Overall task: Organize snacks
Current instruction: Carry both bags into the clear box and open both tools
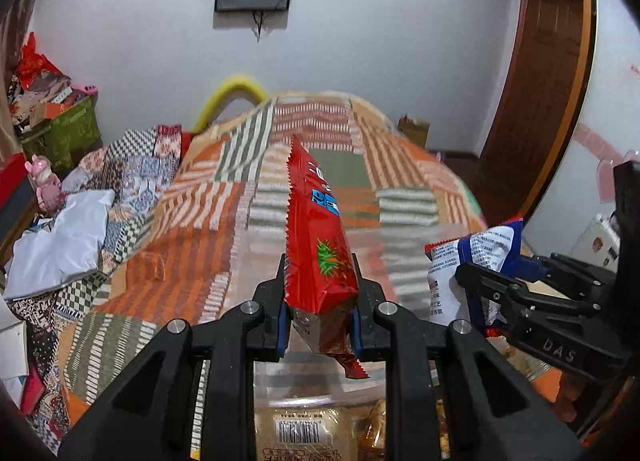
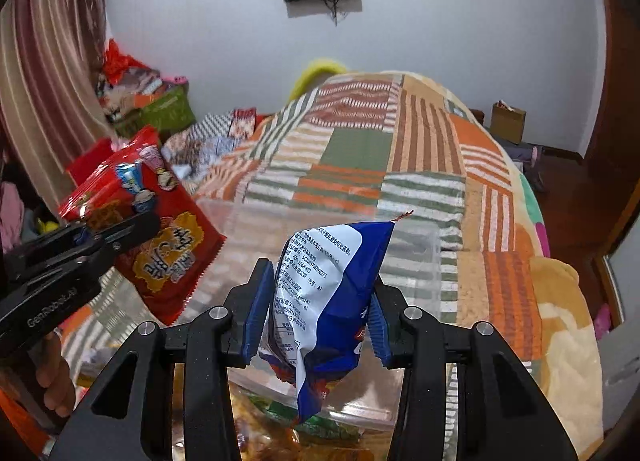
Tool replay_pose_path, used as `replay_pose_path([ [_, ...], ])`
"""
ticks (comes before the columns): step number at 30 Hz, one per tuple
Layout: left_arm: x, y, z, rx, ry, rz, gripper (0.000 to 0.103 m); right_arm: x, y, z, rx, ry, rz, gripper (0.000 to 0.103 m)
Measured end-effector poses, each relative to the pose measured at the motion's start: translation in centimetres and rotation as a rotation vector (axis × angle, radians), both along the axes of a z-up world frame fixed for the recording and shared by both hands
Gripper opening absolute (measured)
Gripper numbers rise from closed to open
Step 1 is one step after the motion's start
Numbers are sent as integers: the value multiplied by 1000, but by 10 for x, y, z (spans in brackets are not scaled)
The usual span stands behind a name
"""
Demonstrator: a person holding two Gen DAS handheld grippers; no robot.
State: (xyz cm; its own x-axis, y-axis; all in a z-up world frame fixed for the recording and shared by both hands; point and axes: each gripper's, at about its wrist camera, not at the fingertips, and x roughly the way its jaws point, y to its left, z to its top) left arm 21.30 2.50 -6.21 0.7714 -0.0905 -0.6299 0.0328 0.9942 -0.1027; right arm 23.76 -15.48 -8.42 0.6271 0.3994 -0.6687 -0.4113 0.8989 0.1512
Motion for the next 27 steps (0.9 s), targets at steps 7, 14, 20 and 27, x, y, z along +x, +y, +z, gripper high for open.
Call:
replay_pose_path([
  [7, 10, -6, -20, -25, 97, -25, 22, 0, 8, -11, -43, 44, 24, 40],
  [14, 7, -8, -29, -1, 152, -6, 25, 0, 4, -14, -36, 94, 26, 41],
  [20, -4, -8, -23, -4, 149, -4, 43, -12, 2, -6, -68, 57, 32, 42],
  [27, -21, -4, -15, 12, 140, 8, 57, -27, -11, 5, -61, 18, 16, 55],
])
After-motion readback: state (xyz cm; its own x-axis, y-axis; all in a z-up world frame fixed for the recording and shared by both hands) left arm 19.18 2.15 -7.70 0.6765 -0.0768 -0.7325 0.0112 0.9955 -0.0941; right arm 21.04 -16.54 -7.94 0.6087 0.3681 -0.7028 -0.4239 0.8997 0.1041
